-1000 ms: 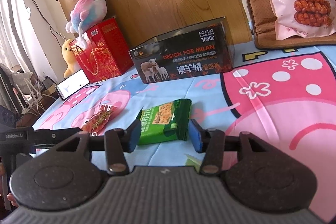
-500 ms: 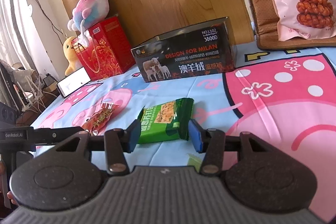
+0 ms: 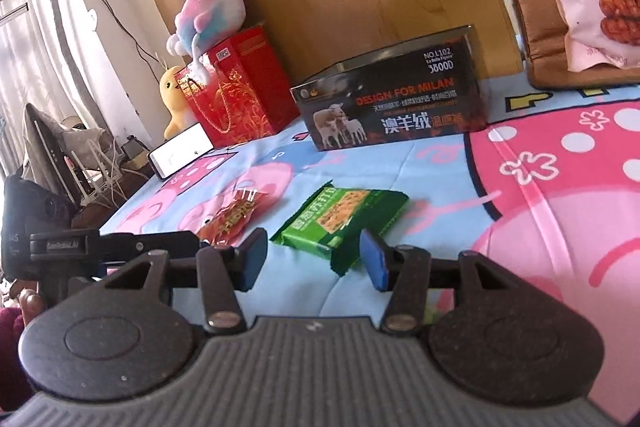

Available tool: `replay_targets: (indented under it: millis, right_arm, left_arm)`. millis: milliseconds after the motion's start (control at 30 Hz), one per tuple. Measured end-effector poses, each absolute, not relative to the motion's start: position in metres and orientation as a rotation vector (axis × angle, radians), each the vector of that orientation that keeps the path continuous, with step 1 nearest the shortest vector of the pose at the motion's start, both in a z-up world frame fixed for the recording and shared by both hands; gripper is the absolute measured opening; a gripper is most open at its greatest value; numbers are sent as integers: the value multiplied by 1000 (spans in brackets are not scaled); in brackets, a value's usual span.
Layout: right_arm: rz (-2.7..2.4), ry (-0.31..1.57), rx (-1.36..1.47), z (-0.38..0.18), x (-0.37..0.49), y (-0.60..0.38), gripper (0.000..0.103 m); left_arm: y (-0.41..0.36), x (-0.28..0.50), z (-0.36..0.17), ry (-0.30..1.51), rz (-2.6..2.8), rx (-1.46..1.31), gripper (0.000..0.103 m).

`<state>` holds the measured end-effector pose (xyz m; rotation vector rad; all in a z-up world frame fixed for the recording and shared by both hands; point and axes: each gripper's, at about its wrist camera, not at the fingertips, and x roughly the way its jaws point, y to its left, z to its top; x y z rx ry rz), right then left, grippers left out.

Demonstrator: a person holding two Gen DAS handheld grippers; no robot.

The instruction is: Organize snacks

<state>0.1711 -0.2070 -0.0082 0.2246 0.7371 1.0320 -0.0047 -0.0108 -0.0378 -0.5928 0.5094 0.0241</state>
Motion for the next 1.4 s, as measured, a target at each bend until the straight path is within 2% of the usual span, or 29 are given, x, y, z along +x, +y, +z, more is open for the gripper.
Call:
replay_targets:
  millis: [167, 267, 367, 467, 667, 867, 1067, 1200, 1400]
  right_arm:
    - [1028, 726, 178, -8, 168, -203, 57]
    - [1023, 735, 163, -10, 169, -201, 57]
    - [1009, 739, 155, -11, 169, -200, 57]
    - [1000, 736, 145, -11, 168, -199, 57]
    - [983, 749, 117, -12, 168, -194, 57]
    - [970, 752, 93, -13, 167, -191, 58]
    - [971, 752, 95, -13, 167, -192, 58]
    - [971, 751, 94, -13, 167, -192, 58]
    - [971, 751, 94, -13, 167, -192, 58]
  left_arm:
    - [-28, 15, -6, 473, -52, -498, 77]
    - [-31, 46, 1, 522, -50, -470, 78]
    - [-31, 77, -6, 604, -54, -484, 72]
    - [-31, 96, -17, 661, -69, -515, 62]
    - [-33, 99, -32, 666, -108, -560, 58]
    - [-42, 88, -41, 609, -118, -520, 61]
    - [-29, 86, -45, 591, -139, -611, 61]
    - [-22, 84, -47, 573, -133, -660, 66]
    - [-22, 84, -46, 571, -131, -653, 66]
